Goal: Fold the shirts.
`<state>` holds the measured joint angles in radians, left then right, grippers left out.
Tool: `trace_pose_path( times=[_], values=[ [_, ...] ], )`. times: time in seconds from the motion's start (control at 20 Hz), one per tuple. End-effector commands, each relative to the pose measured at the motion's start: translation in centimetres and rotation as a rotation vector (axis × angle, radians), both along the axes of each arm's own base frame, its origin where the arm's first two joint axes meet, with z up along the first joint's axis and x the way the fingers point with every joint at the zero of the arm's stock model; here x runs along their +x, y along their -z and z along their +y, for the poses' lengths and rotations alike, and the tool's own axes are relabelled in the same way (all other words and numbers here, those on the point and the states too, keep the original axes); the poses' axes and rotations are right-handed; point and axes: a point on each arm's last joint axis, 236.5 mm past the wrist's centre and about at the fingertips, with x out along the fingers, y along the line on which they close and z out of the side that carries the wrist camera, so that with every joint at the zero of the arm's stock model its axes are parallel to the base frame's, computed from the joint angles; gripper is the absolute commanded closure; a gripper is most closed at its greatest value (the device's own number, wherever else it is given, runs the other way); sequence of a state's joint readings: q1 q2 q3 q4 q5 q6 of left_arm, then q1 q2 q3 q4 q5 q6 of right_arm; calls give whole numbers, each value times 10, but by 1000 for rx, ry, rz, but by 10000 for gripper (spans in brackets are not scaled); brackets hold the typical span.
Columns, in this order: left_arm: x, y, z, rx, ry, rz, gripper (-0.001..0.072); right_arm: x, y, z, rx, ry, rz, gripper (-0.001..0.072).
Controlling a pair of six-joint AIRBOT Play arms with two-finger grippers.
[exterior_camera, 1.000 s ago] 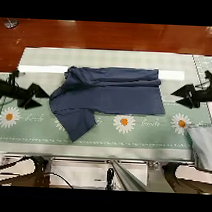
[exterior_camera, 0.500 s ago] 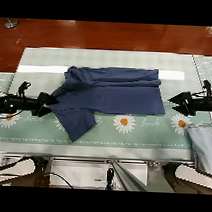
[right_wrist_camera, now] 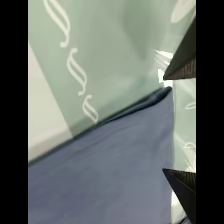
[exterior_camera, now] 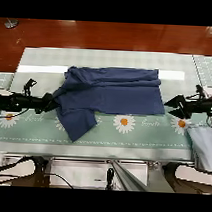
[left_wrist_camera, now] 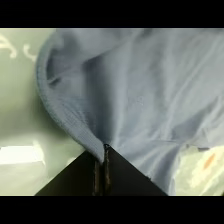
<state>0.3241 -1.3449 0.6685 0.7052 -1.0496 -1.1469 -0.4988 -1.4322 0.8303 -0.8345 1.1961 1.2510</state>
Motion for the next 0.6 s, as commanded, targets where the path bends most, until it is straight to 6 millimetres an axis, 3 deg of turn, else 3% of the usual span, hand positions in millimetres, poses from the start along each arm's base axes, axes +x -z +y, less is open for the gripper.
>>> trace_pose_path(
  times=[0.0,0.1,0.15,0.25,0.35,0.4,0.45,0.55],
  values=[
    [1,-7,-5,-21,19,-8,673,2,16,24,5,-66,43,93],
    [2,-7,-5,-24,17,-9,673,9,20,40,7,-114,51,94],
    [3,-8,-6,-31,11,-12,673,13,20,46,5,-137,48,141],
    [10,-17,-9,-61,-8,-28,673,28,5,58,7,-191,0,680],
    [39,-55,-13,-122,-46,-127,674,59,-42,60,22,-248,-106,683],
    [60,-93,-17,-157,-43,-246,674,82,-80,56,1,-265,-185,683],
    [84,-149,-20,-179,-18,-431,675,107,-125,49,-43,-264,-288,683],
    [120,-275,-13,-135,-53,-767,675,156,-254,34,-168,-224,-586,684]
  ],
)
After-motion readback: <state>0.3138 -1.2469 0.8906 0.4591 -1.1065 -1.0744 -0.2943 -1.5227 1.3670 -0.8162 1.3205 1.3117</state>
